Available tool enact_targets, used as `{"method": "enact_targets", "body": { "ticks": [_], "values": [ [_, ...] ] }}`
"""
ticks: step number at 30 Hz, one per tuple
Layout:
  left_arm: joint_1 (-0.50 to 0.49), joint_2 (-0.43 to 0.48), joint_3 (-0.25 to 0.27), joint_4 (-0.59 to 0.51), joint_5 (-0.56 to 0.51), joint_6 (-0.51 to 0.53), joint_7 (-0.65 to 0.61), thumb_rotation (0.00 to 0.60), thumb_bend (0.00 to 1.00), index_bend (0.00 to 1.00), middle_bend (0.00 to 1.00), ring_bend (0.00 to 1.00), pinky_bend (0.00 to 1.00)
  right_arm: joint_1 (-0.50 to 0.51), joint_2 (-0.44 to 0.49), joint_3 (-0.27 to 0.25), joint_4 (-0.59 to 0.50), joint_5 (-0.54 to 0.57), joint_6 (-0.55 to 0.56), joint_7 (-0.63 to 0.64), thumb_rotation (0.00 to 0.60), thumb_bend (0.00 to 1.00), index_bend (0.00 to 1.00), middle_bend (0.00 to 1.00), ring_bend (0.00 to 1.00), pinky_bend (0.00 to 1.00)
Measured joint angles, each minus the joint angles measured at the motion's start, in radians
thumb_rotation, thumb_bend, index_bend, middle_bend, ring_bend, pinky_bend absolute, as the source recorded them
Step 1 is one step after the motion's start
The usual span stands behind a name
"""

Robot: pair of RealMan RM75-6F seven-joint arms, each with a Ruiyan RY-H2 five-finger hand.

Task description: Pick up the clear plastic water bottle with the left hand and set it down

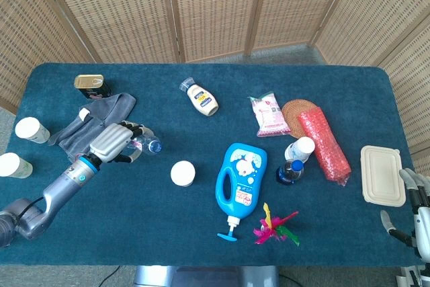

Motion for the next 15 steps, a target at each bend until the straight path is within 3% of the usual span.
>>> {"method": "enact_targets", "body": {
  "ticks": [15],
  "values": [
    [-0.079,0.037,0.014,-0.042,0.036,-0.064,0.131,0.600,0.64,0.30,0.37,0.40,0.46,-0.012,-0.011,0.001,0.018,-0.006,0.017,0.026,0.600,0.38,0.00,0.05,0.00,0.00]
  ]
}}
